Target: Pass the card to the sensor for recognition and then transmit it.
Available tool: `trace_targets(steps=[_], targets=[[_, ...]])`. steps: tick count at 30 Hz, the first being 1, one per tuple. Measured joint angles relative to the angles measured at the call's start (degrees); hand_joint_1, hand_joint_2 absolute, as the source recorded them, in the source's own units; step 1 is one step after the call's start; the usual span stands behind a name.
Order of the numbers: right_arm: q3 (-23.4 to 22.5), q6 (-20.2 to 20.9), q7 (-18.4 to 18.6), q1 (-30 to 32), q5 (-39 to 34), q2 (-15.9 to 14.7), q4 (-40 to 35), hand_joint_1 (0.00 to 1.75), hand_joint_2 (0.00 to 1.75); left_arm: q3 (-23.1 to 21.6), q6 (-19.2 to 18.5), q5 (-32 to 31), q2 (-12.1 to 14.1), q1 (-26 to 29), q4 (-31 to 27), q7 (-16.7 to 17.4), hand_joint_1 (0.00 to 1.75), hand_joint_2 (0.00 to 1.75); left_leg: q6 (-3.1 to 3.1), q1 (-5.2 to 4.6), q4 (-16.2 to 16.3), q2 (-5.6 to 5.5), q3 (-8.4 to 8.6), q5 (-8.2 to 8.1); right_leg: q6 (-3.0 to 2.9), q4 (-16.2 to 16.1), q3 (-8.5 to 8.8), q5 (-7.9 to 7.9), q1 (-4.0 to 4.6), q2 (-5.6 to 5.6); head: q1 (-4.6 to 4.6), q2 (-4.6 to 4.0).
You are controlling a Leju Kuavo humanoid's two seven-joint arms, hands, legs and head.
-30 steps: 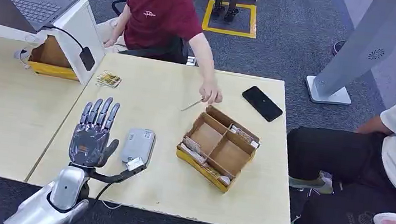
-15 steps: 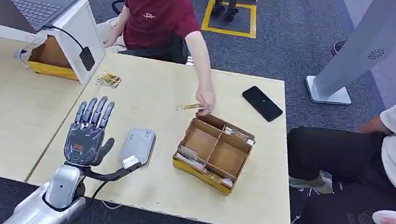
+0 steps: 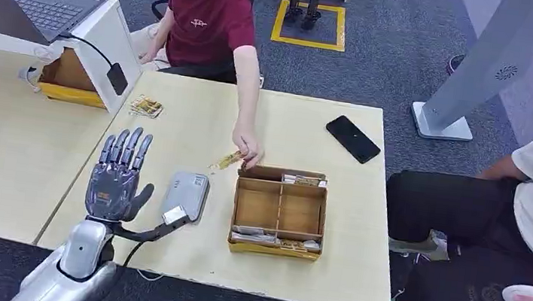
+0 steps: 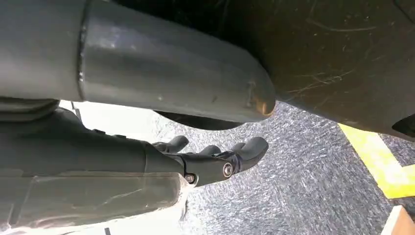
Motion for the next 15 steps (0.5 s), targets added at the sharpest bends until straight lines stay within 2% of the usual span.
trace_targets(steps=[8,15], targets=[[0.0,-0.13,-0.07,-0.01,0.09,0.0,0.0,0.0,0.0,2.86,0.0,0.0,-1.29,0.19,0.02,-1.75,0.0,1.75,0.0,0.0,0.0,0.0,0.0,0.0,0.0,0.0,0.0,0.0,0.0,0.0,-0.02,0.0],[-0.07,-0.2,-0.22,-0.01,0.44,0.0,0.0,0.0,0.0,5.55,0.0,0.0,-2.69,0.46,0.09,-4.74,0.0,1.75,0.0,0.0,0.0,0.0,0.0,0.0,0.0,0.0,0.0,0.0,0.0,0.0,0.0,0.0]])
